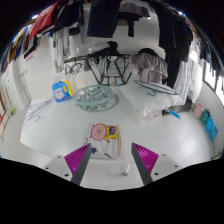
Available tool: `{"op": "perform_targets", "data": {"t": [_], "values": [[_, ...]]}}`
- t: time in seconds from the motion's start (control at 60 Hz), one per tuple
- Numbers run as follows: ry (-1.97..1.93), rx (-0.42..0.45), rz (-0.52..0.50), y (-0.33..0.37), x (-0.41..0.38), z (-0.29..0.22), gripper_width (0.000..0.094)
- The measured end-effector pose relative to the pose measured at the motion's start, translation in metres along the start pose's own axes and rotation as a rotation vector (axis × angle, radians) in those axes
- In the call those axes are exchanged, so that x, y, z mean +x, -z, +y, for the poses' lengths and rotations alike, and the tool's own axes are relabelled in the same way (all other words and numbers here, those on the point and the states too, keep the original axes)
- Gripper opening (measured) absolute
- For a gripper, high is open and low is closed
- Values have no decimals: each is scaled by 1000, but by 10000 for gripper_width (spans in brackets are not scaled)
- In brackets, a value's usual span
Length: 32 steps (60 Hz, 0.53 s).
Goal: Fold towel
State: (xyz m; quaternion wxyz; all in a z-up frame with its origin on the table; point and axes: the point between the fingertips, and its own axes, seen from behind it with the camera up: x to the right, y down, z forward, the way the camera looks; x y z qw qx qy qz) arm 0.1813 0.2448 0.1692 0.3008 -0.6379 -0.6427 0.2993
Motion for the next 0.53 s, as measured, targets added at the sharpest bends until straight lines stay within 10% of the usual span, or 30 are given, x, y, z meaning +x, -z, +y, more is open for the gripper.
{"op": "perform_targets", "data": {"t": [0.533], "values": [[3, 58, 52, 96, 24, 4, 849]]}}
